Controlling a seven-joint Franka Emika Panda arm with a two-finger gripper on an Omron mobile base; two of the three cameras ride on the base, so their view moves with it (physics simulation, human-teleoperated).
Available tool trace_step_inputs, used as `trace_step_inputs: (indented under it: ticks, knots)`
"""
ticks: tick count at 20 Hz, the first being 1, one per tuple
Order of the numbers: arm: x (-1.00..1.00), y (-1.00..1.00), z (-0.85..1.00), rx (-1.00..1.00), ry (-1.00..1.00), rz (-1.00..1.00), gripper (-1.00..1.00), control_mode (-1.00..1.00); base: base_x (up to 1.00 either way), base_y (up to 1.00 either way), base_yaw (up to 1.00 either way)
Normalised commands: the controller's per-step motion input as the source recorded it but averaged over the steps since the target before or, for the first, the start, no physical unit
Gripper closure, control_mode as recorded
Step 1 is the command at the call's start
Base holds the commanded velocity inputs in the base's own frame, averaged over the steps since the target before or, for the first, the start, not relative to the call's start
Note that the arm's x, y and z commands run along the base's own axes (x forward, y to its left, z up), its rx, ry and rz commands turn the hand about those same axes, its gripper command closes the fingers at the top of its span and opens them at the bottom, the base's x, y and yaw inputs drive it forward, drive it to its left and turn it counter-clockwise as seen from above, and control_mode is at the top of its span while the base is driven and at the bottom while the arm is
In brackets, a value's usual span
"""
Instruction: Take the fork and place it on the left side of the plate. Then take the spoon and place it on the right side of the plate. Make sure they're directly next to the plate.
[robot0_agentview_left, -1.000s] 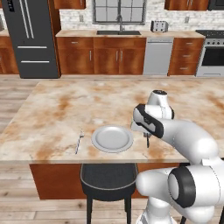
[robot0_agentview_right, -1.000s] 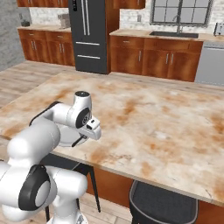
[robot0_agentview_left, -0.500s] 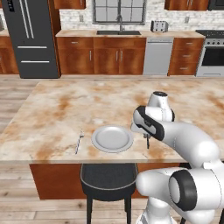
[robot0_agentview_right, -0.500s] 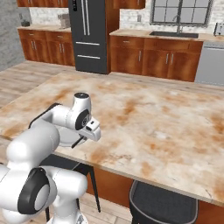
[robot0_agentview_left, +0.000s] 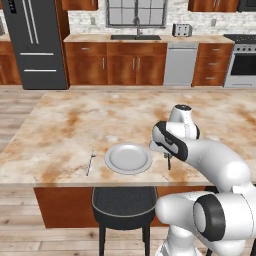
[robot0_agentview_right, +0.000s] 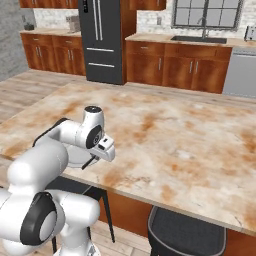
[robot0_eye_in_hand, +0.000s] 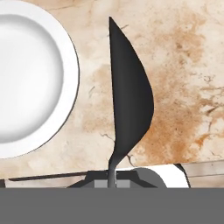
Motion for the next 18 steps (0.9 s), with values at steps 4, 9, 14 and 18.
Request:
trace_step_inputs:
  ticks: [4,9,14,18]
  knots:
    - [0.00,0.00,0.00,0.00,0.00,0.00,1.00,-1.00,0.00,0.00,0.00]
    - [0.38,-0.03,-0.11,-0.02,0.00,0.02,1.00,-1.00,0.00,0.00,0.00]
    - [0.47,-0.04,-0.26,-0.04,0.02,0.02,1.00,-1.00,0.00,0.00,0.00]
    - [0.18,-0.05,-0.35,0.00,0.21,0.00,1.00,-1.00,0.00,0.00,0.00]
